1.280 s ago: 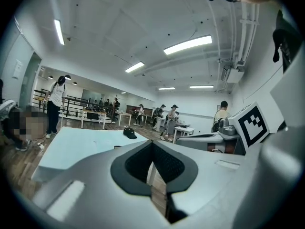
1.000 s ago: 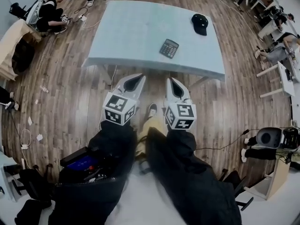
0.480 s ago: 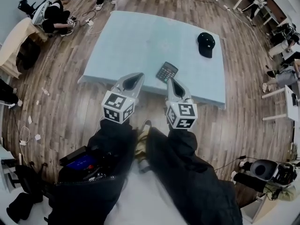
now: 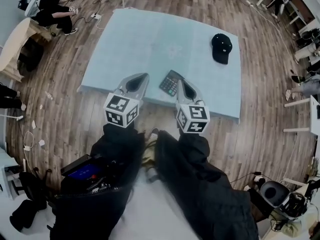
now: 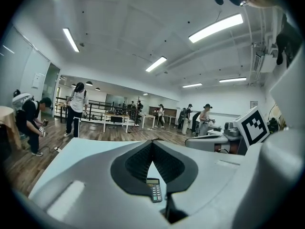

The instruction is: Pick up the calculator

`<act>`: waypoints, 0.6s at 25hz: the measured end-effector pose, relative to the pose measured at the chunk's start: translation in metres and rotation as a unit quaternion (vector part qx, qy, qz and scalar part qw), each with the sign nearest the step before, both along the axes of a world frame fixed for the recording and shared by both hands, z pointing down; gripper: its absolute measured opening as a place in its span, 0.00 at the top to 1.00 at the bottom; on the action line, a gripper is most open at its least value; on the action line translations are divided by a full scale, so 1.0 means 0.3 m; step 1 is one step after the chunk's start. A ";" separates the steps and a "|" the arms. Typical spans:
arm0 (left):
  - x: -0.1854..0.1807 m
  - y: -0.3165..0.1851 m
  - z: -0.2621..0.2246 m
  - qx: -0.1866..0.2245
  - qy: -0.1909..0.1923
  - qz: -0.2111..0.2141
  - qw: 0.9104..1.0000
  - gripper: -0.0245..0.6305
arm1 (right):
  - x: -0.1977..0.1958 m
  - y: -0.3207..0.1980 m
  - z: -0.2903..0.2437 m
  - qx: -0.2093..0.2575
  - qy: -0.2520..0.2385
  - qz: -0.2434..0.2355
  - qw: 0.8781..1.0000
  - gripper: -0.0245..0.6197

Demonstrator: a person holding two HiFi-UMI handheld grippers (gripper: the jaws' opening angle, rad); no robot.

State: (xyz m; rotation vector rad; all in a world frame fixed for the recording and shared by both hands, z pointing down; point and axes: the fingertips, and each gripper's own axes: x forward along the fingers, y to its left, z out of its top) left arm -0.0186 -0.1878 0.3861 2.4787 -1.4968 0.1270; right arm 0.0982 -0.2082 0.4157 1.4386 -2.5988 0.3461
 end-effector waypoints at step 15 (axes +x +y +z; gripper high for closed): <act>0.108 -0.176 0.151 -0.051 -0.017 -0.002 0.999 0.96 | 0.173 -0.113 0.168 -0.069 -0.019 0.043 0.997 0.96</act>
